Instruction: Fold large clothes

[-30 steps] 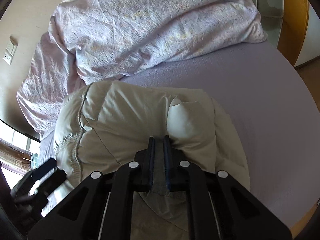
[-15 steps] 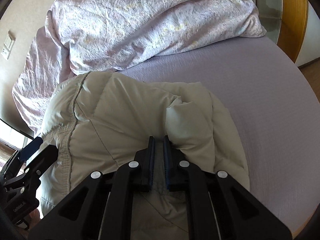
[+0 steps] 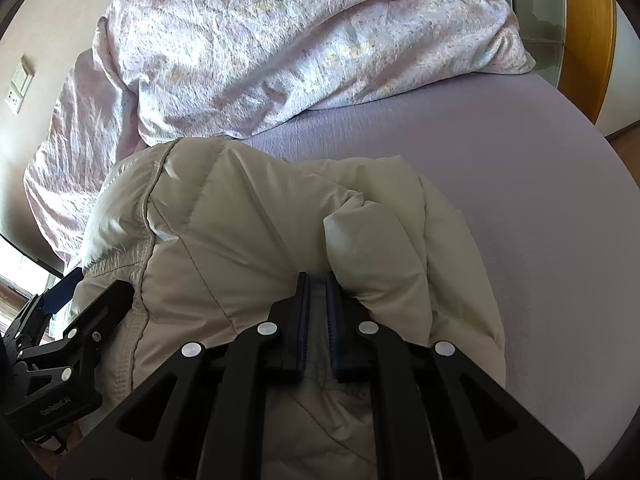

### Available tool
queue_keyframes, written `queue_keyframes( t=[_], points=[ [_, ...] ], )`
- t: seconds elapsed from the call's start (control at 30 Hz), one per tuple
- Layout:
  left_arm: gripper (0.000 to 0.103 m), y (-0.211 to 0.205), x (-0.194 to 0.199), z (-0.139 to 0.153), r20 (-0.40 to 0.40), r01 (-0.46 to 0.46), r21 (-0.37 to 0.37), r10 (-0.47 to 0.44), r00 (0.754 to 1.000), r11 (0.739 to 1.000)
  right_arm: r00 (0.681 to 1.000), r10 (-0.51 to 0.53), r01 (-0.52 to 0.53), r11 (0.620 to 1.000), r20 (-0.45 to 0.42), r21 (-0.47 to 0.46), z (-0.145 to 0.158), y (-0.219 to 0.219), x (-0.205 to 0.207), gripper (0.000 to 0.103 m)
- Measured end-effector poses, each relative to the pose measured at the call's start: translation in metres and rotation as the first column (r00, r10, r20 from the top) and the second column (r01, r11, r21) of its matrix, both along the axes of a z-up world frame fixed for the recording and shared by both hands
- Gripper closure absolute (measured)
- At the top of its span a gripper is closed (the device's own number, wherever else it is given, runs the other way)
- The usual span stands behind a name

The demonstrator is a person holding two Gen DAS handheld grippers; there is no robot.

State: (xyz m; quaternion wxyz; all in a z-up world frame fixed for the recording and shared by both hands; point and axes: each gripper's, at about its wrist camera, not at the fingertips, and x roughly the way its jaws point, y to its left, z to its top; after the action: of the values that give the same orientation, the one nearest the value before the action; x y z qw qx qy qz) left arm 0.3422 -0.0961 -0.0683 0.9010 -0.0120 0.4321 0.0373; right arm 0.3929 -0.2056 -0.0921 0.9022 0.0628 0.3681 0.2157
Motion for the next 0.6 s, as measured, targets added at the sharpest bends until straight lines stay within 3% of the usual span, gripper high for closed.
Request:
queue_keyframes(
  t=[0.6],
  points=[
    [0.002,0.003,0.001,-0.015,0.038,-0.016,0.002,0.016,0.999,1.000,1.000,0.007,-0.008,1.000,0.018,0.026,-0.011,0.001,0.004,0.096]
  ],
)
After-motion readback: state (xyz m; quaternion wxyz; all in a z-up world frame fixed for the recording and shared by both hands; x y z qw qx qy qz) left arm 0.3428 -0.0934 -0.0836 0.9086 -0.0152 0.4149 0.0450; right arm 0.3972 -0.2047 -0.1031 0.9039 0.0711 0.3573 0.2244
